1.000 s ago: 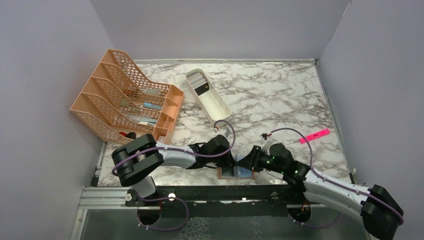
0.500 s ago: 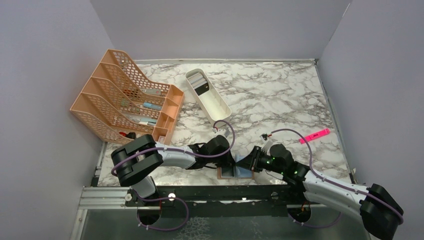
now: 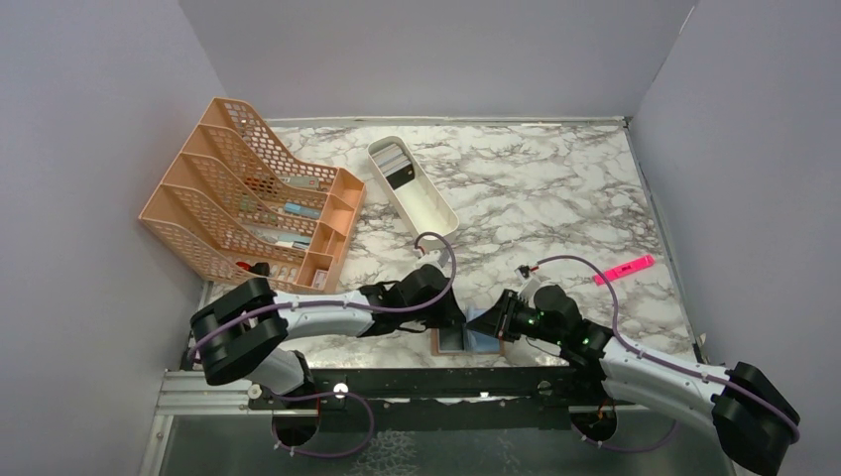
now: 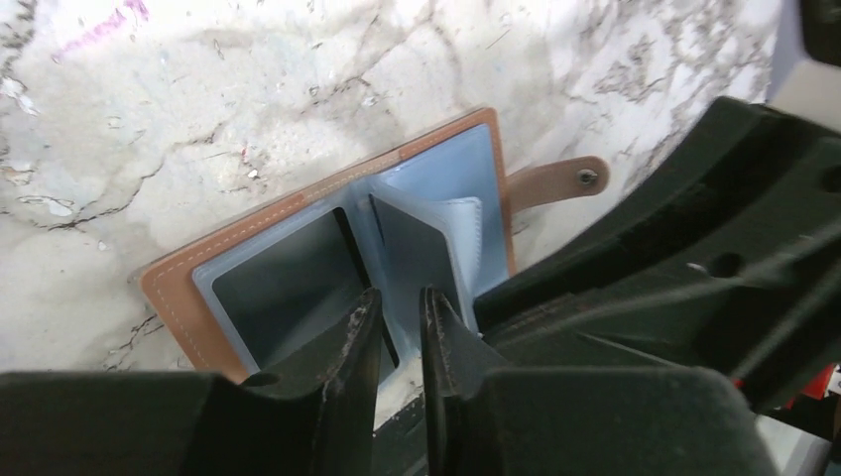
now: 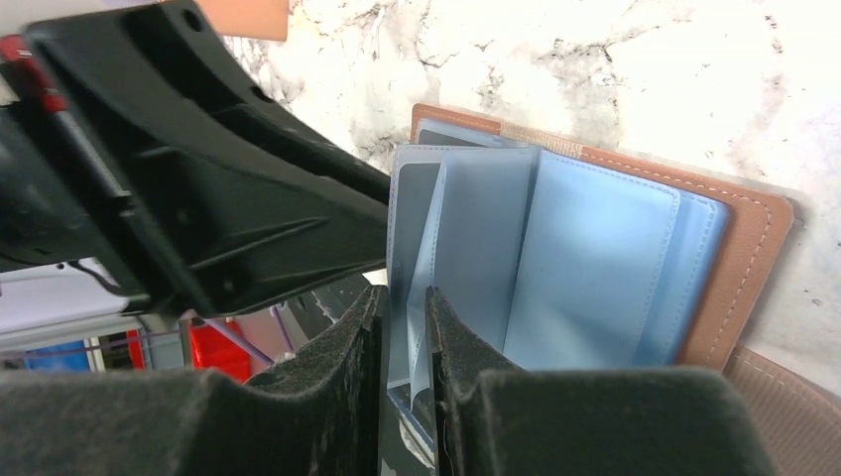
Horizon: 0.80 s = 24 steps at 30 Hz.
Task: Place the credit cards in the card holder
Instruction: Turn over the card slot in the card holder.
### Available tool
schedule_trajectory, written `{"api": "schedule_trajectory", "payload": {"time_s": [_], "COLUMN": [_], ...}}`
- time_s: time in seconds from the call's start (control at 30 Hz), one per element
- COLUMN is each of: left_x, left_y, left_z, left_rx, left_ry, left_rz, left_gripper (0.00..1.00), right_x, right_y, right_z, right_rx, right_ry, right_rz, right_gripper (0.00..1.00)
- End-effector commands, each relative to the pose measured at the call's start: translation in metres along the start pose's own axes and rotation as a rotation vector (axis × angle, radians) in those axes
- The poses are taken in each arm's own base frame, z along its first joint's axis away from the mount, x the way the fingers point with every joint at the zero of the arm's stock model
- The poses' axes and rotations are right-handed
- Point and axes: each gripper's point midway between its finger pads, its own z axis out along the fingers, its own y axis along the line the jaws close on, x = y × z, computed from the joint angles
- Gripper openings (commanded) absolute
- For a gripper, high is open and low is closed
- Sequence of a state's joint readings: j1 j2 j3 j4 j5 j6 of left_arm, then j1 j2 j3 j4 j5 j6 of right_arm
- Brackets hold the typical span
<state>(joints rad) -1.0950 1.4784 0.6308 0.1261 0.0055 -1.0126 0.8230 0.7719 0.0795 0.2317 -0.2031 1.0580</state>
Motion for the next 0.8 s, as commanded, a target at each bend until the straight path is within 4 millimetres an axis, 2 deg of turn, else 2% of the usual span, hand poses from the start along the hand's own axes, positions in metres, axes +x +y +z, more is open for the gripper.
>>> {"api": "schedule_trajectory", "payload": {"time_s": [0.0, 0.17, 0.23, 0.77], "left_x": [-0.017, -0.032, -0.032, -0.027], "left_y": [-0.006, -0.030, -0.033, -0.003], "left_z": [-0.018, -0.026, -0.024, -0.001], "left_rx": [0.001, 0.073, 0.068, -0.085], "left_ry": [-0.083, -0.124, -0.113, -0.080], "left_rz": [-0.006, 0.014, 0.028, 0.094], "left_gripper": [0.27, 0.33, 0.34, 0.29], "right_x": [0.007, 0.008, 0.008, 0.006], "right_y": [-0.018, -0.016, -0.016, -0.012], "right_z": [0.000, 0.000, 0.001, -0.002], "right_rx": [0.070, 0.063, 0.063, 0.057], "right_ry": [0.020, 0.026, 0.029, 0.025], "right_rz": [-0.001, -0.002, -0.003, -0.010], "right_gripper": [0.23, 0.23, 0.23, 0.23]}}
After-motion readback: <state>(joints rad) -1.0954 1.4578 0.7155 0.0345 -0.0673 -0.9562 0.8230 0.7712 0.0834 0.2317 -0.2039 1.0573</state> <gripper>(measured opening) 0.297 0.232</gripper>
